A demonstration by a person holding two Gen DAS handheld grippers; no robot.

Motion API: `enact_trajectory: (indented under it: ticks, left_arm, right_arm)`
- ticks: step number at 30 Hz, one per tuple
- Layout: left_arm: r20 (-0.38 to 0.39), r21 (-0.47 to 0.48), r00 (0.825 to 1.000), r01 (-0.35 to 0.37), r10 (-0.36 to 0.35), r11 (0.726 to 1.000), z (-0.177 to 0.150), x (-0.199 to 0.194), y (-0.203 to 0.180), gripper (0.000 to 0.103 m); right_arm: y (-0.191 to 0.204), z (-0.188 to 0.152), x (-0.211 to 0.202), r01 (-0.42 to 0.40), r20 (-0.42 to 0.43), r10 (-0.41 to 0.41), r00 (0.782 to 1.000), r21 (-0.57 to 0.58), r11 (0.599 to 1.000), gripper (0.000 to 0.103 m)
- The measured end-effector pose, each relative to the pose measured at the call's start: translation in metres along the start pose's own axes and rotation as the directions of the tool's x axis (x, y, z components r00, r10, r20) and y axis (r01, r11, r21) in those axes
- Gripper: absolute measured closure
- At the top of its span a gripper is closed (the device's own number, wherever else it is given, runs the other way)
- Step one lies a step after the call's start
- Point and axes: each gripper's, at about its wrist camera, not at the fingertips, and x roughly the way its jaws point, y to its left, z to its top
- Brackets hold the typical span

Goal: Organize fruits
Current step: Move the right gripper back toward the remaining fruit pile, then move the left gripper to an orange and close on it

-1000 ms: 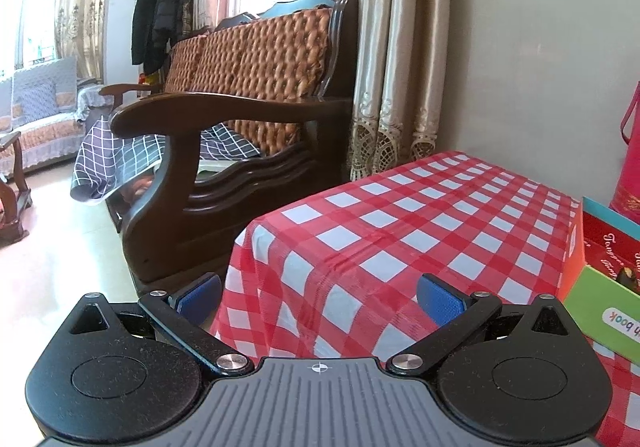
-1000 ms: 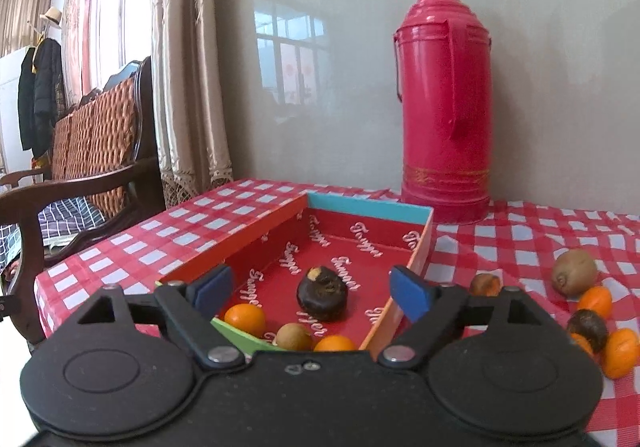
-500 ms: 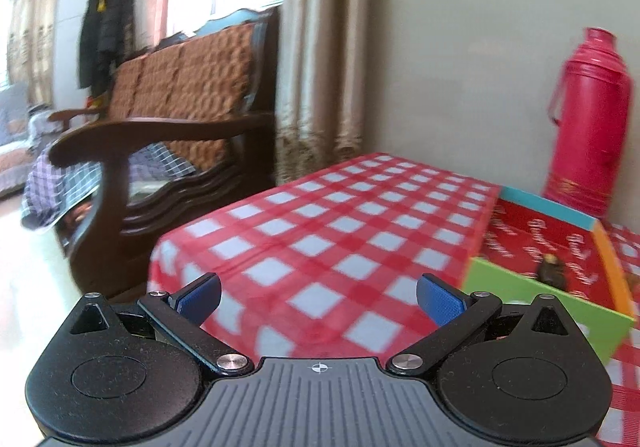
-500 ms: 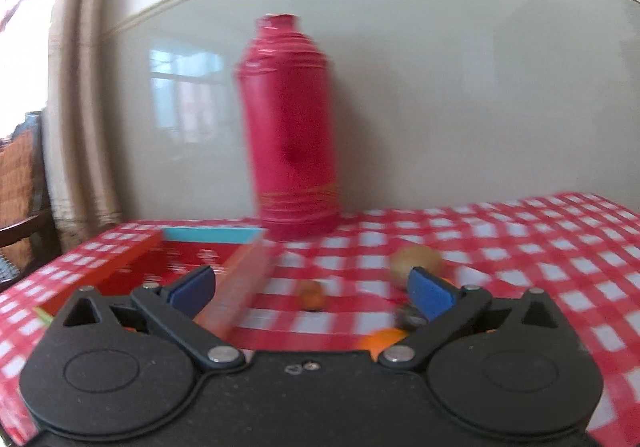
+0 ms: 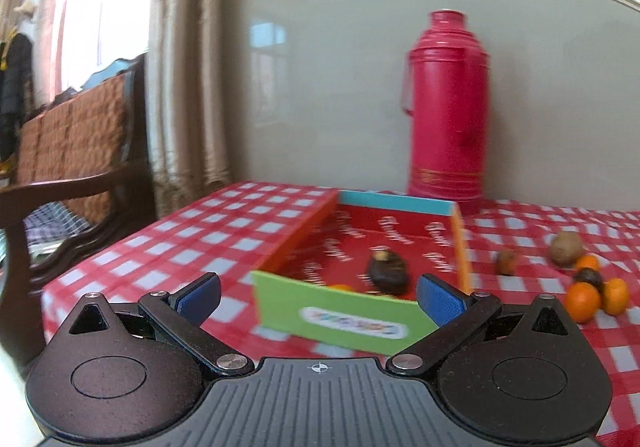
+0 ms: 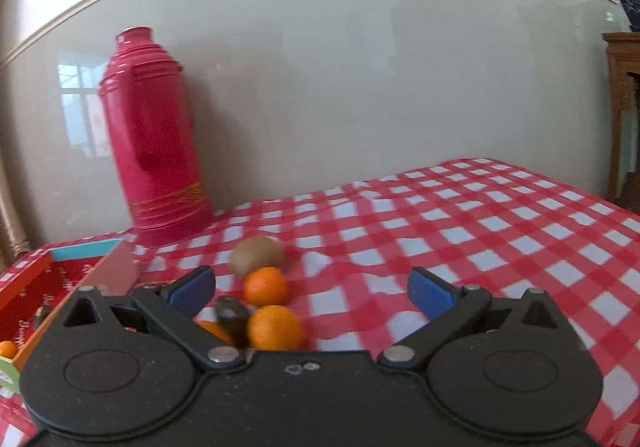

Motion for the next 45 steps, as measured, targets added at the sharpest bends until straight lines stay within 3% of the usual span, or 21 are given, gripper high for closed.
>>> enact_trajectory:
  ticks: [16,25,35,38,43,45]
  left_arm:
    - [-0.008,0.161,0.981,0.192,-0.194,0.968,-0.006,0.002,-0.094,0.0]
    - [-0.075,0.221,0.95,0.312,-0.303,0.924,-0.01,0.013,-0.136,0.001]
    - [-0.122,0.213,0.919,0.394,-0.376,0.894,-0.012,0.029,-0.166,0.001]
    - [-0.129,0.245,0.91,0.414,-0.394,0.876,-0.011,0.033,-0.18,0.015]
    - [-0.166,0.236,0.896,0.441,-0.412,0.866,-0.009,0.046,-0.196,0.028]
    - [-0.195,0.229,0.888,0.453,-0.415,0.862,-0.011,0.053,-0.201,0.042]
  right_arm:
    - [-0.056,0.0,0.001,0.136,-0.068,-0.134,0.989,0.024,0.99,0.006]
    - [-0.08,0.001,-0.005,0.157,-0.067,-0.153,0.986,0.05,0.986,0.006]
    - [-0.094,0.001,-0.01,0.174,-0.067,-0.169,0.983,0.069,0.982,0.006]
    - [-0.096,0.001,-0.009,0.176,-0.067,-0.172,0.983,0.07,0.982,0.006]
    - [-0.101,0.002,-0.01,0.185,-0.068,-0.18,0.981,0.08,0.979,0.006]
    - [-0.102,0.002,-0.01,0.187,-0.071,-0.181,0.981,0.087,0.978,0.006]
